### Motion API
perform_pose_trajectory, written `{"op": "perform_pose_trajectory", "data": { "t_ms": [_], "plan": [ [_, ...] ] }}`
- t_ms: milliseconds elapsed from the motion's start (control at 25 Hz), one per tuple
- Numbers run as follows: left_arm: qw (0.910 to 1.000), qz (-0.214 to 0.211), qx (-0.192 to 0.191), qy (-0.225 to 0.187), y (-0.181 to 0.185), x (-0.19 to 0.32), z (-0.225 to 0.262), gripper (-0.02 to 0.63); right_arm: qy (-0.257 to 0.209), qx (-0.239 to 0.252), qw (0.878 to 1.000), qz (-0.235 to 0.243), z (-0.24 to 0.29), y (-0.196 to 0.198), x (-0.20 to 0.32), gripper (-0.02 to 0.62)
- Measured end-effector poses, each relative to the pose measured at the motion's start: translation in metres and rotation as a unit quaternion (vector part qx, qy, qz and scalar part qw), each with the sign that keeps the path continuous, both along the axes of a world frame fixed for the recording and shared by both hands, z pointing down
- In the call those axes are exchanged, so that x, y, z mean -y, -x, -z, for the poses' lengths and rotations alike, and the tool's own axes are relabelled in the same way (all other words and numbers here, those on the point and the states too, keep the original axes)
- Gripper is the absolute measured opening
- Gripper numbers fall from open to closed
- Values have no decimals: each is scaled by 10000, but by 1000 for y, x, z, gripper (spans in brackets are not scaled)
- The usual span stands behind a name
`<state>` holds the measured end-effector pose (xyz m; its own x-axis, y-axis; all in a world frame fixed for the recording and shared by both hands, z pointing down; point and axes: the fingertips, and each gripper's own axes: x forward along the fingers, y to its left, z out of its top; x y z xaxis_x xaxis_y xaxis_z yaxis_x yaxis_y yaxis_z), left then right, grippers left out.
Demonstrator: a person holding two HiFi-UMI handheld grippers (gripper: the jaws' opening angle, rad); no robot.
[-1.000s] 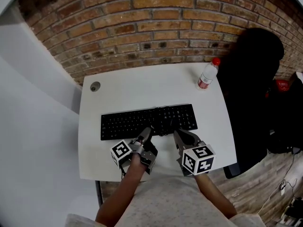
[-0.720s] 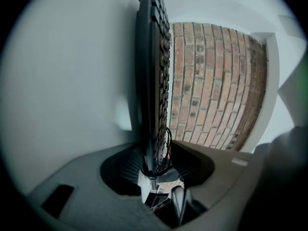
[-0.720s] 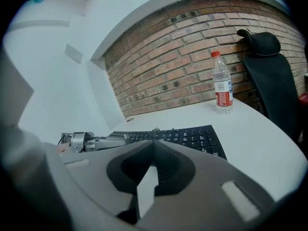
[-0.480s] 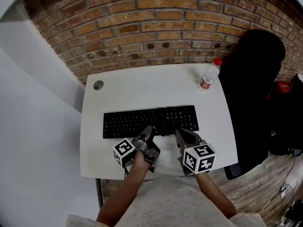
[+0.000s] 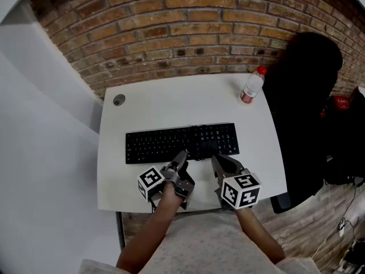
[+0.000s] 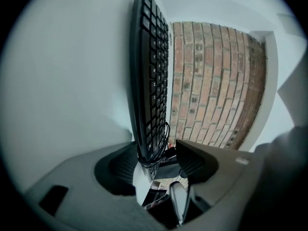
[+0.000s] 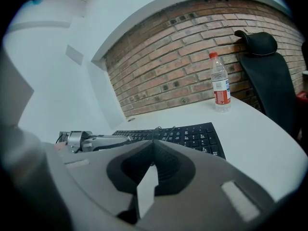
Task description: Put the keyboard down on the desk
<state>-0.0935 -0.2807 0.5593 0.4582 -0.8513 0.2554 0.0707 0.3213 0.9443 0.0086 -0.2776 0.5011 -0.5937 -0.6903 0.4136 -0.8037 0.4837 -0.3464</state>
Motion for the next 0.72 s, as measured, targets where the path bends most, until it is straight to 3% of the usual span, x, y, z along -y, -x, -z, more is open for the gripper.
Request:
{"op": "perform_pose_trajectory", "data": {
  "t_ms": [240,440,600,720],
  "plan": [
    [9980,-217,517,-303,3,-11,14,197,-48,27,10000,-34,6,0,-9,8],
    [9902,-483,1168,-587,10,-22,27,135,-134,4,9999,-49,16,0,-18,8],
    [9787,-717,1689,-924,14,-28,42,113,-250,-12,9997,-64,27,1,-25,8],
    [9618,-940,2256,-1232,17,-32,54,92,-351,9,9994,-79,37,1,-30,8]
  ]
}}
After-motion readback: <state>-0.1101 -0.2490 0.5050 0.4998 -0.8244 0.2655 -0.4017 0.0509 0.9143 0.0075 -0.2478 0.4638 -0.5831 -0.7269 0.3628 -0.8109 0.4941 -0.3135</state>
